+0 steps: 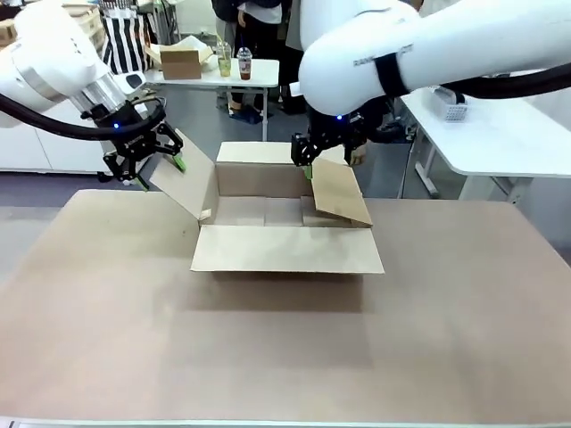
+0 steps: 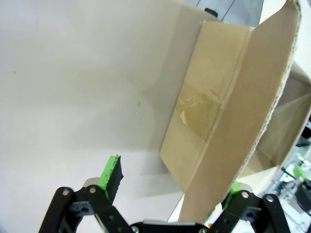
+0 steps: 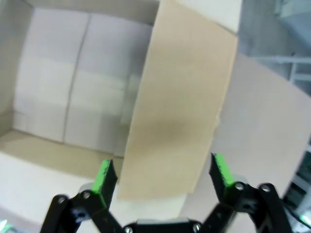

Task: Pack the gift set into the box.
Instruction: Place both hands on the side flaps of the Package Box and spread them outward.

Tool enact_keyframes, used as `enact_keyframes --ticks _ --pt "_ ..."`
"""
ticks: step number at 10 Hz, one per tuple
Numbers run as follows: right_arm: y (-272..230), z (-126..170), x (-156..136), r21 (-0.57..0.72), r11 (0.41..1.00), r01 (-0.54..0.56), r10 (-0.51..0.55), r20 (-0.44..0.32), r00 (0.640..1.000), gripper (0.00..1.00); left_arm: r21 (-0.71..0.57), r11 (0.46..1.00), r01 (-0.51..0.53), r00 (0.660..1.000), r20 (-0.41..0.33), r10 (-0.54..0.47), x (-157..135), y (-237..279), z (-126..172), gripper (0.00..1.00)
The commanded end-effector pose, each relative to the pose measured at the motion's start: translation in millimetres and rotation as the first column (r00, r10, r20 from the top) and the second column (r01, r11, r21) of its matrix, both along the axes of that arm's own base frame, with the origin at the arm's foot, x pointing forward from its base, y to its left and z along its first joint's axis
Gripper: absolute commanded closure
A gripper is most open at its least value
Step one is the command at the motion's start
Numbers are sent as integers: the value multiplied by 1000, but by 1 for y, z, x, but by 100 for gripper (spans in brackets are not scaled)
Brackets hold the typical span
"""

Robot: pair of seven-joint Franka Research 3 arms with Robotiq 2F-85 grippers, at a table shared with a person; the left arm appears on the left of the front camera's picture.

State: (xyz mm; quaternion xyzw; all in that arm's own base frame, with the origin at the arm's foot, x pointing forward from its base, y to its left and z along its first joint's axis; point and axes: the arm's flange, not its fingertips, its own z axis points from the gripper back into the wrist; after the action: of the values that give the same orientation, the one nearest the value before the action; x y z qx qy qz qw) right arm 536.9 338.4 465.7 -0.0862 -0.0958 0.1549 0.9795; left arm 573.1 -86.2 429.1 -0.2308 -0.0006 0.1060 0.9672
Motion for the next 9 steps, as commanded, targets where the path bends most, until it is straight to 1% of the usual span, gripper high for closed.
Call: enact_keyframes --ticks 1,2,3,6,7,8,9 --pt "33 -3 21 -76 996 57 -57 -4 998 0 10 1000 -2 1000 3 2 -2 1 3 0" --pt "43 -18 26 -106 993 43 -46 -23 999 0 10 1000 -2 1000 3 2 -2 1 3 0" --pt "47 -31 28 -183 980 78 -84 -25 996 0 10 1000 -2 1000 3 2 -2 1 3 0" --pt "39 -51 22 -314 938 146 -158 -13 987 0 10 1000 -2 1000 3 2 -2 1 3 0" --pt "30 -57 19 -364 914 177 -191 -4 982 0 10 1000 -2 1000 3 2 -2 1 3 0" --pt "21 -54 17 -369 908 197 -210 6 978 0 10 1000 -2 1000 3 2 -2 1 3 0" --pt "9 -43 15 -366 901 233 -239 30 971 0 10 1000 -2 1000 3 2 -2 1 3 0"
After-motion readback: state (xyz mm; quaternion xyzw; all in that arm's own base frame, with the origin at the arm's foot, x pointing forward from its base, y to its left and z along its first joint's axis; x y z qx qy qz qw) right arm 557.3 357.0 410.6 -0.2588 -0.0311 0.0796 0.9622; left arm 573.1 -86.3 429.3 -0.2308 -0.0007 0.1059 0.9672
